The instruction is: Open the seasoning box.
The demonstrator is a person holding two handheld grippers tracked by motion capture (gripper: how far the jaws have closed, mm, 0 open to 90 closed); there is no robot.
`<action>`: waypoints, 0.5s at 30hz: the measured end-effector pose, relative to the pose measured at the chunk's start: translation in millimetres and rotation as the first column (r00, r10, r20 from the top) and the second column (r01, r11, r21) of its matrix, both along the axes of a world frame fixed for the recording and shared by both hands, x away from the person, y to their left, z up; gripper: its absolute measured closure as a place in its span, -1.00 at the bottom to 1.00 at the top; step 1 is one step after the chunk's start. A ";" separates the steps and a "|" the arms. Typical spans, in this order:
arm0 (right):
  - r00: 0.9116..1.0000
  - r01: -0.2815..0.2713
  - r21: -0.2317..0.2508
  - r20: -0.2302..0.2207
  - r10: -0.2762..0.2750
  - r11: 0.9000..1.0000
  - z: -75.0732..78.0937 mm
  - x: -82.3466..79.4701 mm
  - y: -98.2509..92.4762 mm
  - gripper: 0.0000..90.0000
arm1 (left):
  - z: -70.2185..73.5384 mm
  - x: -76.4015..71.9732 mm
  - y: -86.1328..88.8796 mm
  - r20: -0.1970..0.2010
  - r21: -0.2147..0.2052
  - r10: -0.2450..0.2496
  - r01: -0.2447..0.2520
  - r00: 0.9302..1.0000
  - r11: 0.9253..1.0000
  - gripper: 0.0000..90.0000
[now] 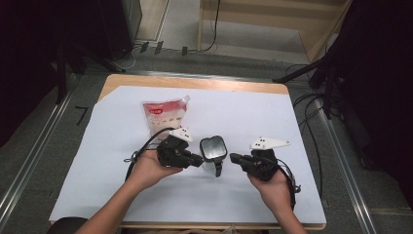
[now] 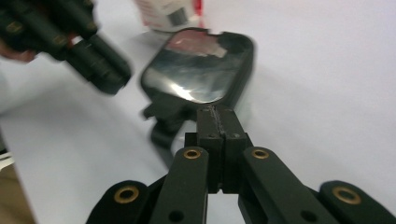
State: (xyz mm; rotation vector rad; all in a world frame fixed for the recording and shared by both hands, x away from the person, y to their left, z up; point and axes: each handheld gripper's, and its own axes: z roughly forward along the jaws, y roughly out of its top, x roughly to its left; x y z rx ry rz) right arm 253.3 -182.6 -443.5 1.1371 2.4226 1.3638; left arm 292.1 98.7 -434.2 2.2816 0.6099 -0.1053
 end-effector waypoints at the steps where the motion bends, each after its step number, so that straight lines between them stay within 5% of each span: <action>1: 1.000 -0.010 -0.008 0.007 0.010 1.000 1.1 -3.3 2.4 1.00 | 0.8 1.0 1.6 0.007 0.007 0.005 -0.005 1.000 1.000 0.69; 8: 0.997 -0.078 -0.028 -0.006 0.078 0.997 -4.8 -14.4 22.4 1.00 | 3.7 7.3 14.5 0.025 -0.013 0.025 -0.025 0.999 1.000 0.18; 15: 0.989 -0.146 -0.059 -0.036 0.144 0.987 -20.8 -18.9 50.0 1.00 | 2.2 10.8 21.1 0.052 -0.019 0.057 -0.056 0.997 0.998 -0.01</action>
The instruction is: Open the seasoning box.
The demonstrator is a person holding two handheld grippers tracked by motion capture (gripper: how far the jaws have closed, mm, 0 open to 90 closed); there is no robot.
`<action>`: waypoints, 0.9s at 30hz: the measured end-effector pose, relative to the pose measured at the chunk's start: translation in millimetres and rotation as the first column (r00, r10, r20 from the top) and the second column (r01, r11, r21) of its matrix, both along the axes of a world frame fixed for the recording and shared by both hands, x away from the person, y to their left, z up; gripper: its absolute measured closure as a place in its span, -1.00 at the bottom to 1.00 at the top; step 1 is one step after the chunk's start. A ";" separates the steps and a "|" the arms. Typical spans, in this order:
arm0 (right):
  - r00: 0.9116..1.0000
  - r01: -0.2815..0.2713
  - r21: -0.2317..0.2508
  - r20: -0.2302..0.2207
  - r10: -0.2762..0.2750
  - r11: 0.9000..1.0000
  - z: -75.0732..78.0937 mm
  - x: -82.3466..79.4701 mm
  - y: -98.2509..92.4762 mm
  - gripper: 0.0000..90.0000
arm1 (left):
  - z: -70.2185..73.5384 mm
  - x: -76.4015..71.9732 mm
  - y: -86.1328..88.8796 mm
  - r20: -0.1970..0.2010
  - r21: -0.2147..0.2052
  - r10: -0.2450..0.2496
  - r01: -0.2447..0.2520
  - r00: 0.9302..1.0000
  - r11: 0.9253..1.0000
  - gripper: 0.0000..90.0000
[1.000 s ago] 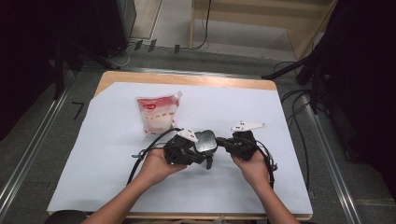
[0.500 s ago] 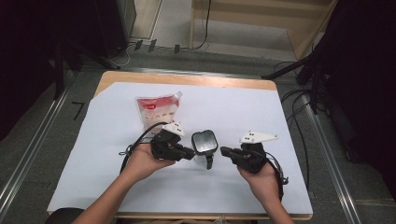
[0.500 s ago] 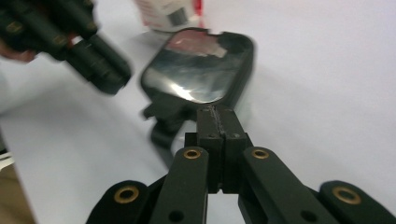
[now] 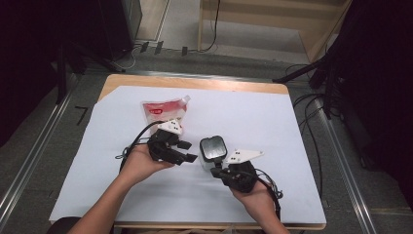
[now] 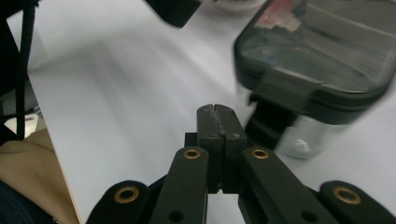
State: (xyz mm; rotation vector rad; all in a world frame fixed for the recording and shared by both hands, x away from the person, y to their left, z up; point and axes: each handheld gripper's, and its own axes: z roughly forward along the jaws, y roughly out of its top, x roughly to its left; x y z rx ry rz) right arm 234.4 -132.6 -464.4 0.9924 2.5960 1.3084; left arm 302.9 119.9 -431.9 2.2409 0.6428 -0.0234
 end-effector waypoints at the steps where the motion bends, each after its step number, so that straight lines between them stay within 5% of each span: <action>1: 1.000 0.000 0.000 0.000 0.000 1.000 0.0 0.0 0.0 1.00 | 0.0 0.0 0.0 0.000 0.000 0.000 0.000 1.000 1.000 -0.04; 14: 0.999 0.000 -0.048 -0.038 -0.001 0.999 -18.4 8.3 10.8 1.00 | -1.7 1.2 2.6 0.013 0.001 0.009 -0.009 1.000 1.000 -0.09; 27: 0.996 0.053 -0.046 -0.065 -0.056 0.998 -15.1 15.9 -12.4 1.00 | -2.1 1.0 2.8 0.017 0.000 0.013 -0.013 1.000 1.000 -0.10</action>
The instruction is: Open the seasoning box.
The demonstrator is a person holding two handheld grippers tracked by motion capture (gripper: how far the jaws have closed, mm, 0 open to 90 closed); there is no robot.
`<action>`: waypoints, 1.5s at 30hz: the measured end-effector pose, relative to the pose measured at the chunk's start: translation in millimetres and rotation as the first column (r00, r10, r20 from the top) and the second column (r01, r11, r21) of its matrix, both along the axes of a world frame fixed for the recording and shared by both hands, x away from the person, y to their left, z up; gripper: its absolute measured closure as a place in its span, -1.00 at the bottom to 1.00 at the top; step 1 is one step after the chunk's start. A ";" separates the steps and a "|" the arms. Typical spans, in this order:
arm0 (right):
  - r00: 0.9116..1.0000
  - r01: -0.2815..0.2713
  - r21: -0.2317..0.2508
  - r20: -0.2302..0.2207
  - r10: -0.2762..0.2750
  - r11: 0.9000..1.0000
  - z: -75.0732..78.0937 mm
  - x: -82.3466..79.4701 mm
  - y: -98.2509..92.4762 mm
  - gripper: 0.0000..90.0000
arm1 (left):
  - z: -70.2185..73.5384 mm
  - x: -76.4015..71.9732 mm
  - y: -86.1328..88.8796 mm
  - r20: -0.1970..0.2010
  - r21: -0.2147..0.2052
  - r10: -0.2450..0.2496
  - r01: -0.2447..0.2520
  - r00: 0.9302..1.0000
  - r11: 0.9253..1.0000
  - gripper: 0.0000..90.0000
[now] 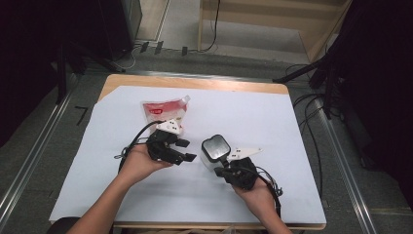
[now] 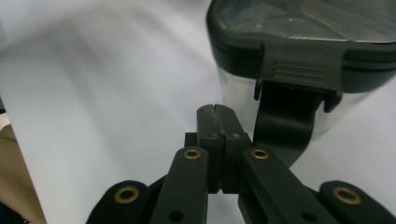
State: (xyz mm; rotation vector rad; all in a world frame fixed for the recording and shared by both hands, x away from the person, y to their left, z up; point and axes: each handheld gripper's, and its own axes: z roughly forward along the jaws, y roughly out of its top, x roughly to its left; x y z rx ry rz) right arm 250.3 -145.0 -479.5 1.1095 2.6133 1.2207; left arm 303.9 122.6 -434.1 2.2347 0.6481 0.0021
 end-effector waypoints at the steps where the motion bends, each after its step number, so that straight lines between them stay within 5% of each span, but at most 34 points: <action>1: 1.000 0.004 0.003 0.004 -0.004 1.000 0.6 1.4 -2.8 1.00 | 0.0 0.0 0.0 0.000 0.000 0.000 0.000 1.000 1.000 -0.10; 20: 0.989 0.151 0.043 -0.006 -0.151 0.988 15.6 21.9 -61.8 1.00 | -3.5 -1.0 -7.5 0.005 -0.003 -0.006 0.006 1.000 1.000 -0.09; 29: 0.982 0.184 0.022 0.028 -0.185 0.983 17.2 29.0 -65.8 1.00 | -5.6 6.7 -24.1 0.012 -0.041 -0.043 0.044 0.999 0.998 -0.19; 35: 0.978 0.200 0.005 0.062 -0.200 0.980 21.0 32.2 -66.5 1.00 | -5.3 13.3 -40.7 0.029 -0.007 -0.087 0.087 0.996 0.996 -0.34; 41: 0.968 0.241 0.018 0.075 -0.242 0.970 25.0 34.4 -75.5 1.00 | -7.2 24.6 -50.9 0.008 -0.038 -0.128 0.128 0.992 0.991 -0.54; 45: 0.963 0.265 0.006 0.049 -0.265 0.964 19.1 43.8 -78.8 1.00 | -13.1 29.8 -60.5 0.003 -0.021 -0.139 0.139 0.990 0.990 -0.57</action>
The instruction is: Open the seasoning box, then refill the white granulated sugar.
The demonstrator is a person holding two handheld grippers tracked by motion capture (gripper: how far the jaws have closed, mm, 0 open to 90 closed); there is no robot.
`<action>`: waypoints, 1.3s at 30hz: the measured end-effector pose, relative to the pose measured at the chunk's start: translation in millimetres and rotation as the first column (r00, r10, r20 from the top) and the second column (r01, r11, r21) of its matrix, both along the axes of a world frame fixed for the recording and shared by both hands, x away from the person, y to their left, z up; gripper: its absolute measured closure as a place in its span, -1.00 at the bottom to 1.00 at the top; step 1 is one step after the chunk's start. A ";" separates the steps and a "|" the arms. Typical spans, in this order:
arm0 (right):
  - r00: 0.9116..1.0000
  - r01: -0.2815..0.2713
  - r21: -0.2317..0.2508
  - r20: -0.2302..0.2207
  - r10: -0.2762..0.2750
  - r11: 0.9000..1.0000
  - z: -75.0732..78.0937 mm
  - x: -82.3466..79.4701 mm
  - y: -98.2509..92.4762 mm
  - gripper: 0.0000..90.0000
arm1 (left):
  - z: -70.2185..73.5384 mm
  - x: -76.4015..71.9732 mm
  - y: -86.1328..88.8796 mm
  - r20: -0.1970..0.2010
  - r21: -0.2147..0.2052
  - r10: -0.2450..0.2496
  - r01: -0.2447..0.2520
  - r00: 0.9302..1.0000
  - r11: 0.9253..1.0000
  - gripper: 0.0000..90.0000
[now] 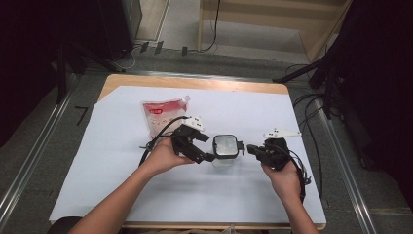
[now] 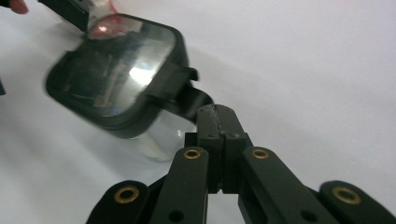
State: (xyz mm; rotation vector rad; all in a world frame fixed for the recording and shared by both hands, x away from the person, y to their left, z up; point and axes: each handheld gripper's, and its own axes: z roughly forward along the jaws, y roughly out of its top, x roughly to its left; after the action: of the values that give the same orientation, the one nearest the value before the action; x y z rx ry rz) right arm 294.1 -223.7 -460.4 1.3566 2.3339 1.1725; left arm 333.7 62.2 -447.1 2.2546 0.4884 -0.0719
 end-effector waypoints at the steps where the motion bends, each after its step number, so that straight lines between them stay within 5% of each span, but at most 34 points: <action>1: 1.000 0.002 -0.003 -0.009 -0.002 1.000 -2.0 2.6 0.0 1.00 | -1.5 0.3 -2.6 -0.003 0.007 -0.004 0.004 1.000 1.000 -0.57; 16: 0.998 0.043 -0.031 -0.037 -0.044 0.999 -10.7 13.8 10.8 1.00 | -17.8 6.8 -21.6 0.029 0.037 -0.016 0.015 0.999 0.999 -0.64; 17: 0.998 0.045 -0.026 -0.041 -0.046 0.999 -12.2 14.9 10.5 1.00 | -19.0 5.8 -23.1 0.049 0.065 -0.018 0.015 0.999 0.998 -0.64; 21: 0.996 0.062 -0.030 -0.056 -0.063 0.998 -14.9 17.2 13.4 1.00 | -18.7 2.1 -24.4 0.095 0.068 -0.019 0.013 0.995 0.998 -0.63; 39: 0.998 0.039 -0.049 -0.038 -0.041 0.998 -15.5 8.8 23.2 1.00 | -14.0 -1.2 -16.9 0.084 0.064 -0.019 0.014 0.996 0.998 -0.66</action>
State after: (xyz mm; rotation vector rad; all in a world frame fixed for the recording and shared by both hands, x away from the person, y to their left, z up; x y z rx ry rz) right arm 302.9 -200.6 -475.9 1.4151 2.3343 1.0810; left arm 332.5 45.3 -461.1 2.3137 0.4322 0.0305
